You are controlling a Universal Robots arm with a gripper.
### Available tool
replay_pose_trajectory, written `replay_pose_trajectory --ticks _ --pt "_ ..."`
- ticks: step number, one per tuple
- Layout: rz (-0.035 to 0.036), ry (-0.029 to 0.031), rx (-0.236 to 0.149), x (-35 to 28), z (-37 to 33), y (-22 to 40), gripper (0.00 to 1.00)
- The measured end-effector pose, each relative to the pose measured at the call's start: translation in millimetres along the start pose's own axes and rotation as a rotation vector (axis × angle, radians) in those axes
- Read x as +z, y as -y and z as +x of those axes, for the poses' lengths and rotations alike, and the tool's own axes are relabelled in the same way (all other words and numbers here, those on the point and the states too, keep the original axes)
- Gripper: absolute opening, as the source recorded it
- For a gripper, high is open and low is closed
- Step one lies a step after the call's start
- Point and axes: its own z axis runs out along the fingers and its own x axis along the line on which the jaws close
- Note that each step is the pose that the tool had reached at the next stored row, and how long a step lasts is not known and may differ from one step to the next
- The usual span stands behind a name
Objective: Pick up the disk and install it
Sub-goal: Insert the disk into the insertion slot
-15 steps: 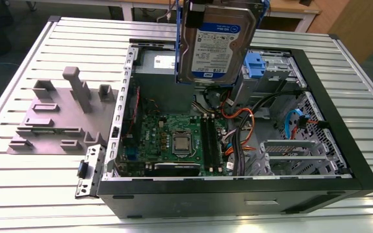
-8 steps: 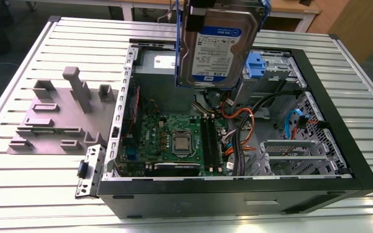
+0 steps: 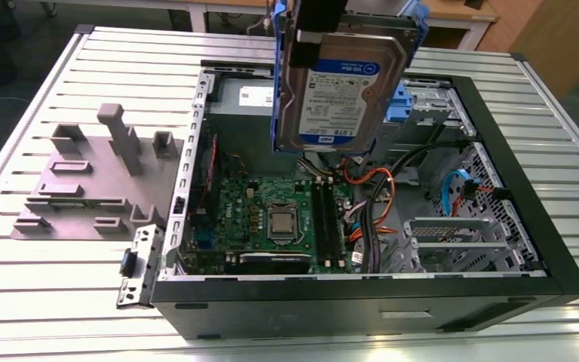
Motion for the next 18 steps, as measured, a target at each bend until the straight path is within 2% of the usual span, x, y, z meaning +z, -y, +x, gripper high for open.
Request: replay_pose_trajectory --ticks 2,14,18 --pt "0.0 0.0 0.0 0.3 2.5 0.1 0.36" --pt "0.0 -0.0001 0.0 0.3 2.8 0.2 0.36" --pt "0.0 0.0 0.0 0.4 2.8 1.9 0.36"
